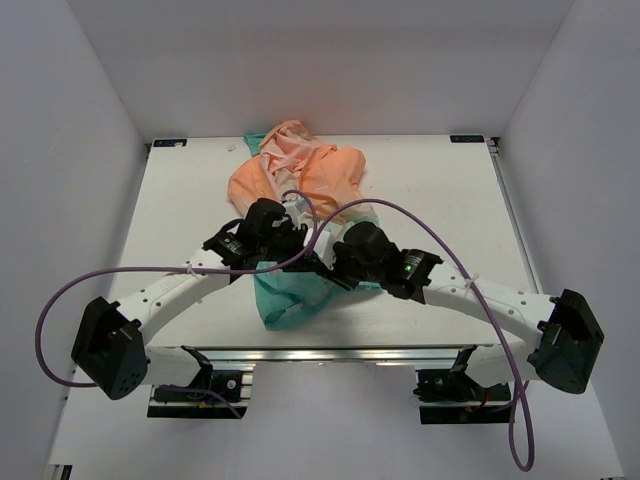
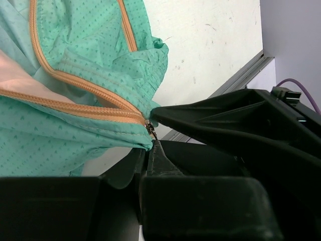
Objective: Zip up the jacket
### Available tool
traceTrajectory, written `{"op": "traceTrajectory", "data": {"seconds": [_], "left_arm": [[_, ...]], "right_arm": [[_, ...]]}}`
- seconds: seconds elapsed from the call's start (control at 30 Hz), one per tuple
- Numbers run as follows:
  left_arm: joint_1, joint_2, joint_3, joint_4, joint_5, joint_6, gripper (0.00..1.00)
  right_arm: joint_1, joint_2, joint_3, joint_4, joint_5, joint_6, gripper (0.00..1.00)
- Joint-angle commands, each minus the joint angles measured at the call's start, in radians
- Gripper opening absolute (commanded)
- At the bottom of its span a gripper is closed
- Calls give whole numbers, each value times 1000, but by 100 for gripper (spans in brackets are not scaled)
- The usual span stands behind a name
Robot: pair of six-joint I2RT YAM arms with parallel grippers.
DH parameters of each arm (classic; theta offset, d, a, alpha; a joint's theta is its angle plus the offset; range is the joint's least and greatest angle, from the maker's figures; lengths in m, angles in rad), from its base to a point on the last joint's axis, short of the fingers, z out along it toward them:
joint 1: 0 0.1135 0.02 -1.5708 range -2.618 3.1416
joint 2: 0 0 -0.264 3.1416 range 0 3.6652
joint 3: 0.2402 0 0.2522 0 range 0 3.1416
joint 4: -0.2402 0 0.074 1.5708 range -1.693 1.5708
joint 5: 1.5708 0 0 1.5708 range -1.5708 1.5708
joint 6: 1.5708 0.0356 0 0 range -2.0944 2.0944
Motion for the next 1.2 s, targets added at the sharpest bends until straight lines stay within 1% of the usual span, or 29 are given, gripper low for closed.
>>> {"op": "traceTrajectory", "data": {"seconds": [0.0,0.17,0.23,0.33,0.37,0.43,0.47,0.67,1.0,1.13,1.17], "left_arm": [[-1,-34,15,17,11,0,0],[-1,-39,13,18,14,0,0],[-1,-39,10,21,14,2,0],[-1,-40,7,22,19,2,0],[-1,-39,6,22,19,5,0],[0,-39,3,17,19,8,0],[0,-39,1,15,19,11,0],[-1,-34,-14,6,14,28,0],[-1,-51,-19,20,48,58,0],[-1,-54,-20,22,63,67,0],[-1,-54,-19,23,66,71,0]], "right_arm": [[7,-27,-19,95,7,13,40],[7,-6,-4,63,22,10,38],[7,-11,-7,69,39,7,33],[7,-23,-18,87,46,7,19],[7,-26,-19,89,54,8,11],[7,-27,-18,83,71,8,4],[7,-30,-18,83,71,10,3],[7,-47,-18,87,48,14,0],[7,-17,-7,94,39,23,0],[7,-14,-10,100,22,25,4],[7,-14,-10,98,19,22,7]]}}
